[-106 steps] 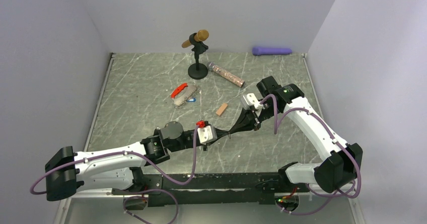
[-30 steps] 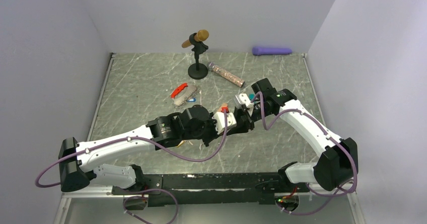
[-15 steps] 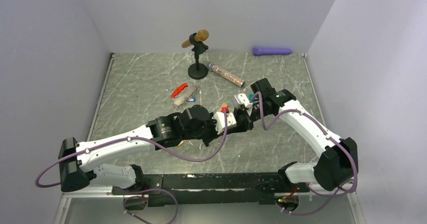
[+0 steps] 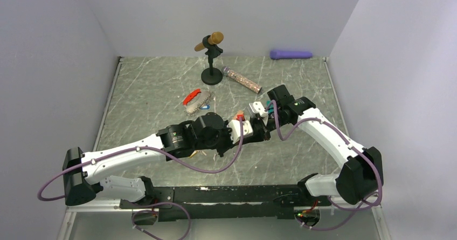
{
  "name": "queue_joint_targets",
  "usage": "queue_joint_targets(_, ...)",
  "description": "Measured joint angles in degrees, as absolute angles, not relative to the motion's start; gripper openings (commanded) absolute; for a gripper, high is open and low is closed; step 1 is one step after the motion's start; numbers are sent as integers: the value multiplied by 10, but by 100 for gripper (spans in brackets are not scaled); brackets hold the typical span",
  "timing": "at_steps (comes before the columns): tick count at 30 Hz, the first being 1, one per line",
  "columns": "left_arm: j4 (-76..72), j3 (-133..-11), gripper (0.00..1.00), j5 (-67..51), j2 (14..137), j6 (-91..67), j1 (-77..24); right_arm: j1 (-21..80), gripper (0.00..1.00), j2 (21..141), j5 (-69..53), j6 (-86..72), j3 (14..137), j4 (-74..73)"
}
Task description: Put the keys on the keyring
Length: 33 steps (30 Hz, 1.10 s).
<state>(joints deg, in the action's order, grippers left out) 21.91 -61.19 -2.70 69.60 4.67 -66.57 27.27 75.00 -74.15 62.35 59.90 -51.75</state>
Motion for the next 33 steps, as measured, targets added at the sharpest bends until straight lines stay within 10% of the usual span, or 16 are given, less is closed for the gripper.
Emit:
queue_joint_targets(9, 219, -612, 0, -25, 696, 46, -666, 273, 0, 750, -744, 652, 599, -532)
queue_joint_targets(14, 218, -610, 50, -20, 693, 31, -664, 273, 0, 750, -743, 669, 599, -543)
queue_joint_targets(17, 204, -593, 59, -13, 668, 24, -658, 273, 0, 750, -737, 670, 596, -545)
queue_joint_targets(33, 142, -398, 59, 55, 390, -20, -605, 156, 0, 713, -641, 691, 519, -572)
